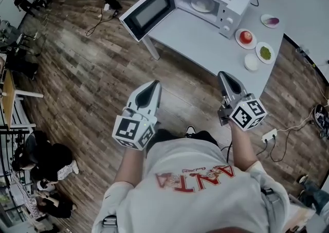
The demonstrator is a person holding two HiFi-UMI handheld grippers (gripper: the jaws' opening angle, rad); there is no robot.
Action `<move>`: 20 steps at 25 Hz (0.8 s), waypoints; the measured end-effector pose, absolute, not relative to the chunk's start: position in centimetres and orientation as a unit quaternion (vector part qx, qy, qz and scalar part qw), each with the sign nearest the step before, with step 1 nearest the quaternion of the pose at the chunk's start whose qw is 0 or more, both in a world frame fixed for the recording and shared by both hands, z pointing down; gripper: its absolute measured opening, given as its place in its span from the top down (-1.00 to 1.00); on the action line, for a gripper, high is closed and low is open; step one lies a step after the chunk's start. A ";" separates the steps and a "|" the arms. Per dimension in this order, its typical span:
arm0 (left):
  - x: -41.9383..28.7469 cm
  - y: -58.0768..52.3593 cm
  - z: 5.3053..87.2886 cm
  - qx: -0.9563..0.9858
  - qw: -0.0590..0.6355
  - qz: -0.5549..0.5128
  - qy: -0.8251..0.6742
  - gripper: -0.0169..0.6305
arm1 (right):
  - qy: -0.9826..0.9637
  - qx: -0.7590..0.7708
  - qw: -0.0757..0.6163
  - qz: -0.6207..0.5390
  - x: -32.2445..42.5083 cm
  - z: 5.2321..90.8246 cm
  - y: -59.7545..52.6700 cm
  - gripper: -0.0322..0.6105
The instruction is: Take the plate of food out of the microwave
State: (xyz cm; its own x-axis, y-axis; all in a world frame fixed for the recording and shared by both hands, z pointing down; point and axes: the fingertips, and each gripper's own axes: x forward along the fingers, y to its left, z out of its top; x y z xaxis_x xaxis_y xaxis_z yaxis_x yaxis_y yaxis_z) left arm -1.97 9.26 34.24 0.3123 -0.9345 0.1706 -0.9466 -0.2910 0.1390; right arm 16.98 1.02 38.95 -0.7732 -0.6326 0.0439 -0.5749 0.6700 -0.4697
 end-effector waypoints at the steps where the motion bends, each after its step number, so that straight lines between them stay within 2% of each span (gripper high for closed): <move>1: -1.8 8.5 34.2 0.805 0.105 0.029 -0.583 0.91 | 0.910 -0.334 0.062 -0.237 17.3 39.1 0.5 0.89; 10: -1.4 1.0 34.7 0.839 0.099 0.022 -0.535 0.91 | 0.892 -0.383 0.070 -0.230 18.4 39.5 -4.9 0.89; 20: -8.2 -9.8 34.3 0.861 0.109 0.005 -0.497 0.91 | 0.879 -0.423 0.058 -0.213 11.0 37.7 -13.0 0.89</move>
